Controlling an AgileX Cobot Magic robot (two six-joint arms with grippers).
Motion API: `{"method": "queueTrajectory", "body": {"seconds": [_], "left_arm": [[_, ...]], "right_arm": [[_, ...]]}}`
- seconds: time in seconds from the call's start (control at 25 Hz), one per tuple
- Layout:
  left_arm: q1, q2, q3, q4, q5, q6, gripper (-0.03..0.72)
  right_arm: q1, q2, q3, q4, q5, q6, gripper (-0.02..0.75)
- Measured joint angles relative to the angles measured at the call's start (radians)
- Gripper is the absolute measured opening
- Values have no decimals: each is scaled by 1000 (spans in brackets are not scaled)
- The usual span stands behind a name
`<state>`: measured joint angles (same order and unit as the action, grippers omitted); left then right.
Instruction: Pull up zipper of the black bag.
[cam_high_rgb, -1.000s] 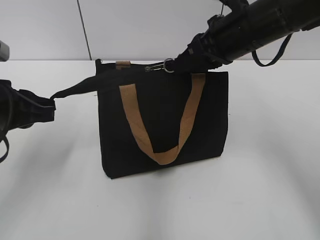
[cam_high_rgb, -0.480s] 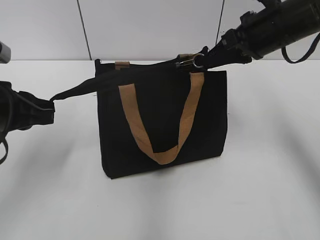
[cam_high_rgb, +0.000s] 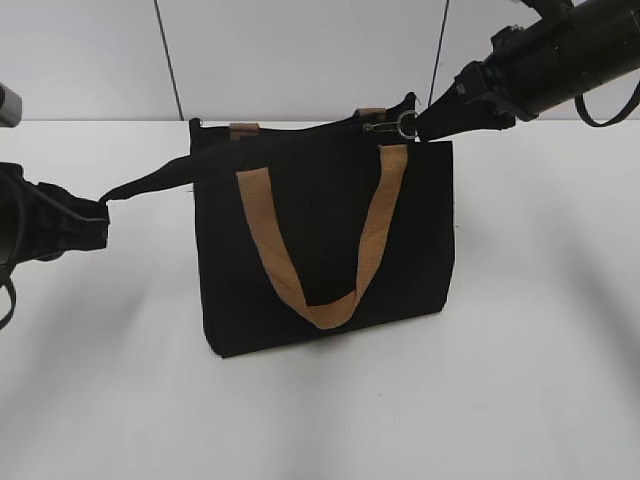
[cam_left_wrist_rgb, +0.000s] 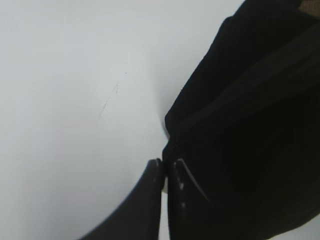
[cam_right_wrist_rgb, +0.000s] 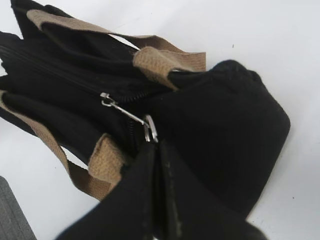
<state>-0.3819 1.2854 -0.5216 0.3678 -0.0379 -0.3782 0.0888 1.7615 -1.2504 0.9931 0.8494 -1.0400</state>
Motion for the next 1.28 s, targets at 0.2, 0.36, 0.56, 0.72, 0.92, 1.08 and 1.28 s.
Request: {"method": "queueTrajectory", "body": {"seconds": [0.2,0.36,0.56,0.72,0.92,1.08,1.28], "left_arm": [[0,0,0,0,0,0,-6],[0,0,0,0,6,0,-6],[0,0,-1,-1,22,0,-6],[0,0,-3,-16,69,0,47],[0,-37,-3,-88,195,0,342],[0,-137,-3,-160,309,0,440],[0,-298,-3,-200,510,0,454]], "right_arm": [[0,0,0,-14,1,2,-1],[0,-1,0,-17,2,6,-1],[0,-2,0,-11,5,7,0],[0,-21,0,-17,1,9,111],[6,-80,0,-44,7,15,313],[44,-113,0,-117,25,69,343],[100,-159,0,-264,54,204,349]]}}
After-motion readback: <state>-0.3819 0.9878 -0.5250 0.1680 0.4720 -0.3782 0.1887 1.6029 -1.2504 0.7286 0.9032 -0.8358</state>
